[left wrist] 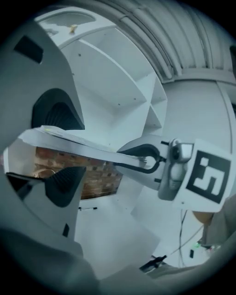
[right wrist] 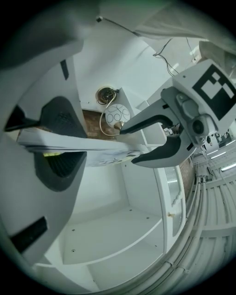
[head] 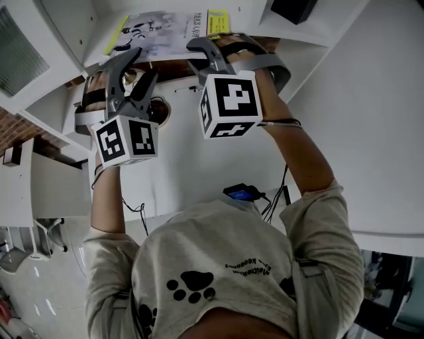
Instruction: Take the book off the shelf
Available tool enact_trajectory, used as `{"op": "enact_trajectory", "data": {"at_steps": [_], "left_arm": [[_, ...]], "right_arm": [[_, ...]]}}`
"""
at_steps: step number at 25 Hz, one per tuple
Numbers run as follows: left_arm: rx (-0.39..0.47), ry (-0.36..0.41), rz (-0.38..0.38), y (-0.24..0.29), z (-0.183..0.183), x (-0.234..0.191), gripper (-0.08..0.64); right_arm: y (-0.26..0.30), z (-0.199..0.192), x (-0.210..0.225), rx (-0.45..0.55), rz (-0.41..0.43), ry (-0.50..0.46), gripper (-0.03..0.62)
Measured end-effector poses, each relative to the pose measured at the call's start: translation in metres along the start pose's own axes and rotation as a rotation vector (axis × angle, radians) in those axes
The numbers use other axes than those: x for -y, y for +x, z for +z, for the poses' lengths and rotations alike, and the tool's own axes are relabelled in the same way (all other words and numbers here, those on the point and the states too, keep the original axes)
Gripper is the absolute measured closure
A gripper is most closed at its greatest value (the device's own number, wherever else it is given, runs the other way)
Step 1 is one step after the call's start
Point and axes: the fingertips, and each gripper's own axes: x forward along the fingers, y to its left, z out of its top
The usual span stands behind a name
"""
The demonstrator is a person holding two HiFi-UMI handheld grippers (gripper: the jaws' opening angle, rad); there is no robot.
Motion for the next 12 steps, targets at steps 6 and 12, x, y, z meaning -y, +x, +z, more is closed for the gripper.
{"op": "enact_trajectory", "data": {"at_steps": [6, 12], "left_arm": [[-0.115, 0.258, -0.028, 0.031, -0.015, 0.003, 0.304], [-0.140, 0.318, -0.038, 0.056, -0.018, 0.006, 0.359]], "right_arm": [[-0.002, 0.002, -0.001, 0.013, 0.001, -0.014, 0.503], [-0.006, 0.001, -0.002, 0.016, 0.005, -0.023, 0.503]]}}
